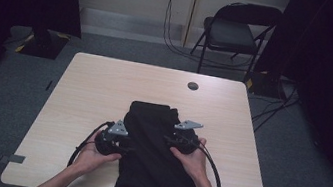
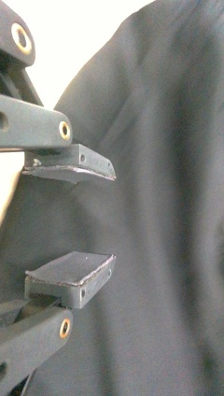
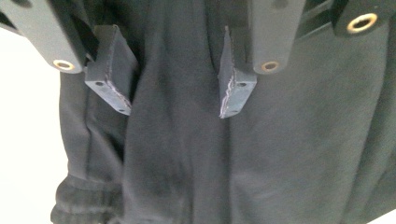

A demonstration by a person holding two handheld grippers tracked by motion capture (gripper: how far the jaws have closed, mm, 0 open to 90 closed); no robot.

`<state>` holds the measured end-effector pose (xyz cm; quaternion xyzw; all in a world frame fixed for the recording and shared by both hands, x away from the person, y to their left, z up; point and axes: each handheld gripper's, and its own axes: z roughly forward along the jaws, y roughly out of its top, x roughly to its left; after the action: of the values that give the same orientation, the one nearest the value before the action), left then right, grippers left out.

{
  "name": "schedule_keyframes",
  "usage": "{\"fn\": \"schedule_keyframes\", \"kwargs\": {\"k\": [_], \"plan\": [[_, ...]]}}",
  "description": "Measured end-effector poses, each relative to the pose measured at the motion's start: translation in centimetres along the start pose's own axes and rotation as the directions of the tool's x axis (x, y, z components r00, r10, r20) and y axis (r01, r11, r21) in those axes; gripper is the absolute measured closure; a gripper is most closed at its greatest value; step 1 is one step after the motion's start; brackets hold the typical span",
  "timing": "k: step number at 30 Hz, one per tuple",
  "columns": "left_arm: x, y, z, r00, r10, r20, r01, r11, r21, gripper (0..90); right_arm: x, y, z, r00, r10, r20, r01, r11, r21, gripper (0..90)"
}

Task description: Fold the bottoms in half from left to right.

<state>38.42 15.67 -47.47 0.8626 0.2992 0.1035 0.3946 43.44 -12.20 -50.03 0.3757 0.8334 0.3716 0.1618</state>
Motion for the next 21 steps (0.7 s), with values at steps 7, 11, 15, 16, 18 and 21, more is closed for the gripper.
{"fn": "schedule_keyframes", "kwargs": {"k": [7,11,15,16,18,21], "plan": [[0.8,0.0,-0.2,0.9977,-0.042,-0.054,0.04,0.998,-0.049,52.1,3.1,-2.0,-2.2,0.9931,-0.078,-0.088,0.078,0.997,-0.005,55.0],[0.6,-0.3,0.5,0.9992,-0.021,-0.035,0.021,0.9998,-0.001,51.8,4.3,-2.9,-3.8,0.9882,-0.098,-0.118,0.103,0.994,0.034,57.5],[-0.1,-0.6,1.6,0.9997,0.011,-0.021,-0.01,0.9975,0.07,51.8,3.7,-2.8,-4.6,0.992,-0.087,-0.092,0.091,0.995,0.038,52.7],[-0.1,-0.6,1.6,0.9998,0.007,-0.021,-0.006,0.9975,0.071,51.8,3.3,-2.6,-4.8,0.9941,-0.075,-0.079,0.076,0.997,0.017,50.4],[0.0,-0.7,1.8,0.9999,-0.01,-0.006,0.01,0.9976,0.069,51.8,2.5,-1.6,-4.7,0.9976,-0.048,-0.051,0.047,0.999,-0.012,43.5],[0.0,-0.7,1.7,1.0,-0.007,-0.005,0.007,0.9973,0.073,51.9,1.4,-0.1,-3.8,0.9993,-0.007,-0.035,0.007,1.0,-0.023,32.2]]}}
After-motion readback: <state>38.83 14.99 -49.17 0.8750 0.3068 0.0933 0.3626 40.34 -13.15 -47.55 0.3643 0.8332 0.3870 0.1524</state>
